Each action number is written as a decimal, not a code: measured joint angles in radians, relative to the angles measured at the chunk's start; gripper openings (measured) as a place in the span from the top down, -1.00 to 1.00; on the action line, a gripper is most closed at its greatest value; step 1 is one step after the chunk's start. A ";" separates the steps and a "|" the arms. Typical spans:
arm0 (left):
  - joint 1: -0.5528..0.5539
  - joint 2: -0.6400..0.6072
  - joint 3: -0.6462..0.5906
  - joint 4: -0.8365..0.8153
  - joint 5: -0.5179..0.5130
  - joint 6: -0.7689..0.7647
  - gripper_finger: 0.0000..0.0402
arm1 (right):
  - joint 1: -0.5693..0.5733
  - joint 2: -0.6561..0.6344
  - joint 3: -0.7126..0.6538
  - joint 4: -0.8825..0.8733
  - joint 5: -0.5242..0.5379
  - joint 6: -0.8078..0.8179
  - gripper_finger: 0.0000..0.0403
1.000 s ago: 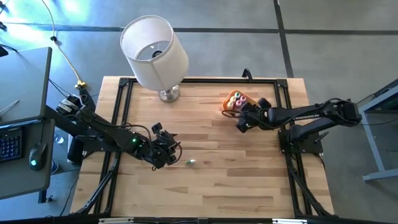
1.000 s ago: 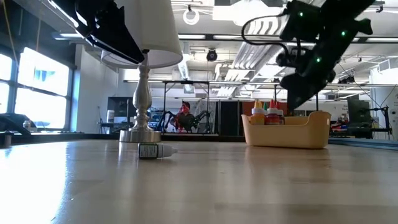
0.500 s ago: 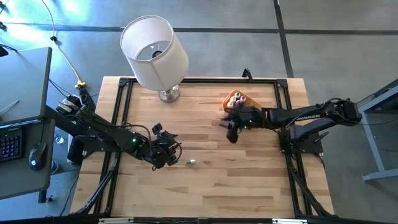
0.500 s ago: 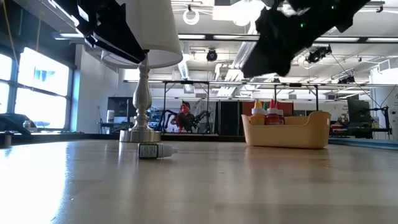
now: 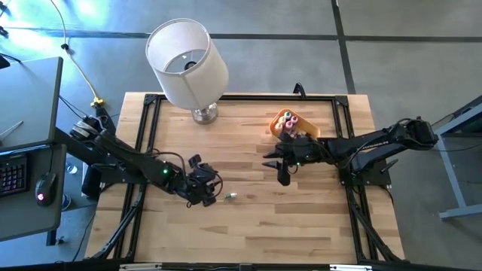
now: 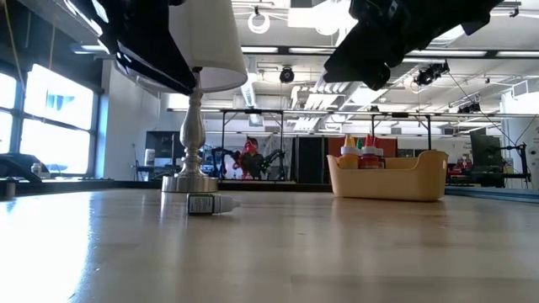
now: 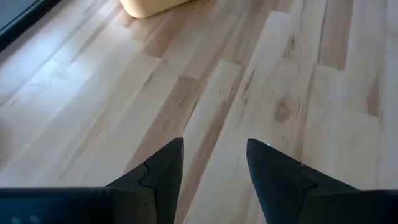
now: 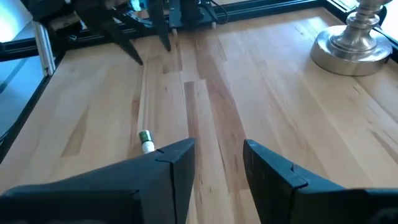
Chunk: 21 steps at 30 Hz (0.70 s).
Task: Pick & Place food coloring
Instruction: Put the small green food coloring bottle into the yellow bin
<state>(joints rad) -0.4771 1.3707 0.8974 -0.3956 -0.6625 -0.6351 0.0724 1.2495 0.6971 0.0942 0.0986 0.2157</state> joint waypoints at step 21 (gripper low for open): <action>0.000 0.371 0.000 0.334 0.177 0.056 0.15 | 0.000 0.000 0.000 -0.010 0.003 -0.016 0.36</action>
<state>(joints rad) -0.4770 1.7420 0.8974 -0.0619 -0.4858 -0.5794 0.0723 1.2499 0.6971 0.0843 0.1017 0.1993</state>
